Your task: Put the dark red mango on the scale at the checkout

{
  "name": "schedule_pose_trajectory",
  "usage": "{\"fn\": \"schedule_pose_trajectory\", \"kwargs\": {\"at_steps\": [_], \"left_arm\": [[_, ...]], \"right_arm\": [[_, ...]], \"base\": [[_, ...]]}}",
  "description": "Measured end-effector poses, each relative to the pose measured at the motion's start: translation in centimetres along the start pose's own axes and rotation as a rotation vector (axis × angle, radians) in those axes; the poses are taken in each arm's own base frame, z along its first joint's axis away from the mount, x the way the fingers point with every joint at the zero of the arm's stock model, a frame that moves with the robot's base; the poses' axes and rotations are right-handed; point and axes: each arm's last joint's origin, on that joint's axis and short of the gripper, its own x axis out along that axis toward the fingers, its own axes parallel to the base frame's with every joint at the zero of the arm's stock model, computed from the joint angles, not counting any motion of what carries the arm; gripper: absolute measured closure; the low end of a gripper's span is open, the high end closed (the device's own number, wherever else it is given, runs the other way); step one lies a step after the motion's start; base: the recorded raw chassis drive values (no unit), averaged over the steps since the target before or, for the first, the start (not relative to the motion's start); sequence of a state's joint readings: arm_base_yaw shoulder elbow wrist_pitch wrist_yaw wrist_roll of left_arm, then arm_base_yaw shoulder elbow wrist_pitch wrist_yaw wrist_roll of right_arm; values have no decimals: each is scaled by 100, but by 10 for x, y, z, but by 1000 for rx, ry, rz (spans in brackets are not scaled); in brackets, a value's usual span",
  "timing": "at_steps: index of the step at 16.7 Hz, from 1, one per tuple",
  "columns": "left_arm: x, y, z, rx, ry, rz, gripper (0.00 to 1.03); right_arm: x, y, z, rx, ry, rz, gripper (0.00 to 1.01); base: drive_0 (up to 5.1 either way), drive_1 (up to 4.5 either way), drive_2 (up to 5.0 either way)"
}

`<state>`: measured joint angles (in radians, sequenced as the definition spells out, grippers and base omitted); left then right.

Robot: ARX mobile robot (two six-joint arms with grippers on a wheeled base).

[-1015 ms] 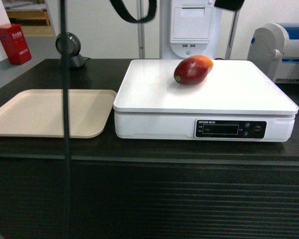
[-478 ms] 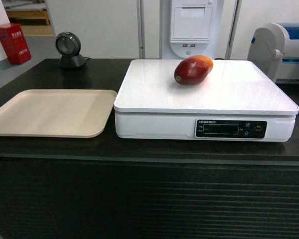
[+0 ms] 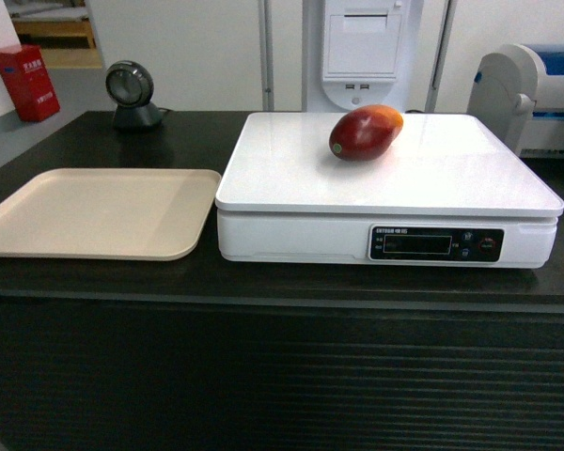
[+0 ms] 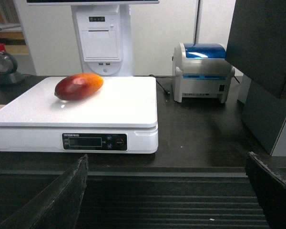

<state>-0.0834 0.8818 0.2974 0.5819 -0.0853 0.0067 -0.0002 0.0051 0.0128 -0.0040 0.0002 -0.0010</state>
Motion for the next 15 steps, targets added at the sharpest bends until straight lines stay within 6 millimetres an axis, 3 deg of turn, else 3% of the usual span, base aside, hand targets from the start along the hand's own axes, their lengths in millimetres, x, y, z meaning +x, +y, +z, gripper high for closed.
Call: {"fn": "schedule_pose_trajectory", "kwargs": {"at_steps": [3, 15], "left_arm": [[-24, 14, -23, -4, 5, 9, 101], [-59, 13, -47, -4, 1, 0, 101]], "right_arm": [[0, 0, 0, 0, 0, 0, 3], [0, 0, 0, 0, 0, 0, 3]], "base": [[0, 0, 0], [0, 0, 0]]}}
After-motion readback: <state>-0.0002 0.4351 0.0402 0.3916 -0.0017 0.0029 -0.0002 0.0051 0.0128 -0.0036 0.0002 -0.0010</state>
